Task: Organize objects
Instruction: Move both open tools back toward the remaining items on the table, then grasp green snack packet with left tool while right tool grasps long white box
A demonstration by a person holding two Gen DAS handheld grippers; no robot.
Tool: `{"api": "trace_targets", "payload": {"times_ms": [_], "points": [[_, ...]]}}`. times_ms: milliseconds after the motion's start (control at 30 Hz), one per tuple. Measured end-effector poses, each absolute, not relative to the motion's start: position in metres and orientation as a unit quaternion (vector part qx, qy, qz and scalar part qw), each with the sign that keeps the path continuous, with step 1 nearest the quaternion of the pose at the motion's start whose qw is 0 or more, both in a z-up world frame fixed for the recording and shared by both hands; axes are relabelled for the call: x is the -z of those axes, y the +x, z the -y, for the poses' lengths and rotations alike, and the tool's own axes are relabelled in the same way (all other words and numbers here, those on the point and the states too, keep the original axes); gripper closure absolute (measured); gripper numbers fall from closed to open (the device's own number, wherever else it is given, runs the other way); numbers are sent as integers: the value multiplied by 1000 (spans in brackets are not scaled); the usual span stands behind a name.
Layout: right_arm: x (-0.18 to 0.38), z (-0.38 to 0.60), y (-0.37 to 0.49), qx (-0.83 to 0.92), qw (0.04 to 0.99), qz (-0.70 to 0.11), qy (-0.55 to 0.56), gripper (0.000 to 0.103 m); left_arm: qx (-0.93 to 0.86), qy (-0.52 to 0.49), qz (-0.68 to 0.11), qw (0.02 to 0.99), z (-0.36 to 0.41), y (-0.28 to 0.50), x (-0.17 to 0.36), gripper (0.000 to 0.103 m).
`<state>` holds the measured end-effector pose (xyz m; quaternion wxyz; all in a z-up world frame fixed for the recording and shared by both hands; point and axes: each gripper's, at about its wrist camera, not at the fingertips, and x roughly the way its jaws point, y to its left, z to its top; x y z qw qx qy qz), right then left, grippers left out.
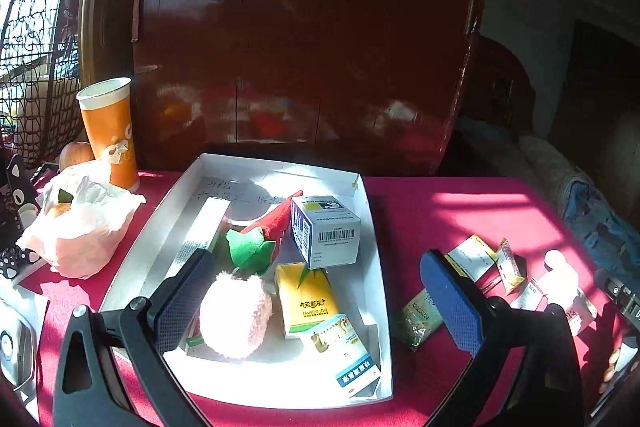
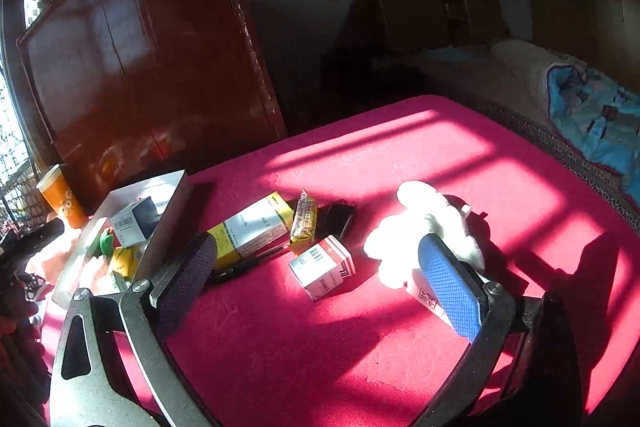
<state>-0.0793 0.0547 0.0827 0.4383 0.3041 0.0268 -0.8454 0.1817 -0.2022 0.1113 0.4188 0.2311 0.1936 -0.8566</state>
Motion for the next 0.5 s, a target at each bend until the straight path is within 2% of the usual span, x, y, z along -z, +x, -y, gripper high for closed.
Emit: {"api": "trace_targets", "payload": {"times_ms": [133,233,367,500], "points": [[-75,-85,-116,855,411,-21,315,1,876,270,-182,356,187,149,-96,0],[-58,-91,-132,836,426,-54,341,1,881,315,-199,292,182,122,-74,0],[-36,-85,-130,819,445,-127,339,1,875,358,-194,263,177,93,-50,0],[-17,-79,-141,818,433,-126,357,1,875,382,-172,244,175,72,-41,0]]}}
